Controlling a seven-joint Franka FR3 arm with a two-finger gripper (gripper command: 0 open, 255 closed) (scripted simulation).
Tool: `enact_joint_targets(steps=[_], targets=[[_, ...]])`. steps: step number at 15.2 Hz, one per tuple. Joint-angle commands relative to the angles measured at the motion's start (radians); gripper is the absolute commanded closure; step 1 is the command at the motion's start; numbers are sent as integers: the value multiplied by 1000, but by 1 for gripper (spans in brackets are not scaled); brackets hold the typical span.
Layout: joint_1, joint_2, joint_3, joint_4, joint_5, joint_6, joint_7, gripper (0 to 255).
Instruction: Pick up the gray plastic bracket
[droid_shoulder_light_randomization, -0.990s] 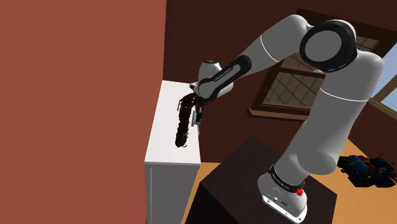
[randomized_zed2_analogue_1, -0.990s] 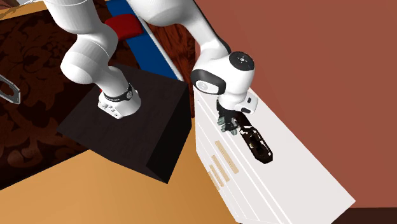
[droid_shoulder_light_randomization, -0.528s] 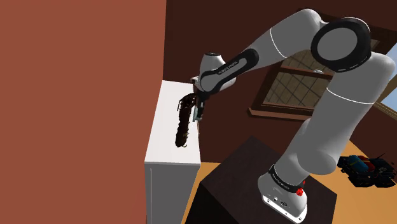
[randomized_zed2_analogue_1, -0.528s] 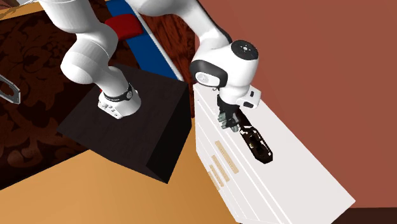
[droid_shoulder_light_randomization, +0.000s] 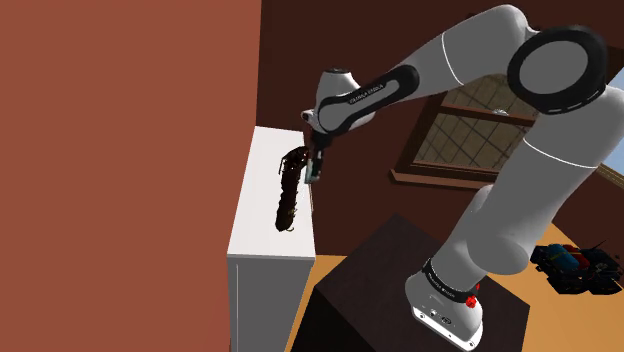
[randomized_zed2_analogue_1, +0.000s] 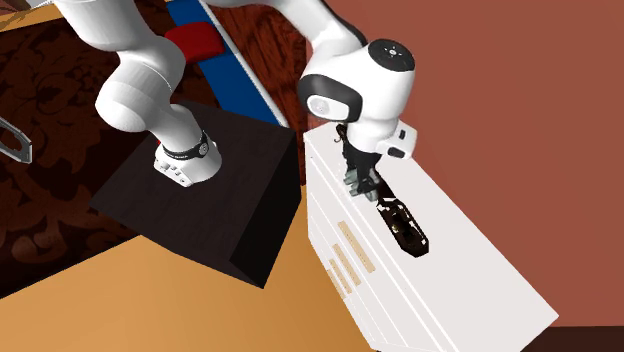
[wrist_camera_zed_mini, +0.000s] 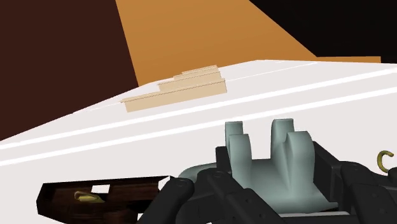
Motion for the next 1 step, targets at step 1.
enact_joint_targets(steps=[1], targets=[[0, -5, 0, 4, -1, -9, 1, 255]])
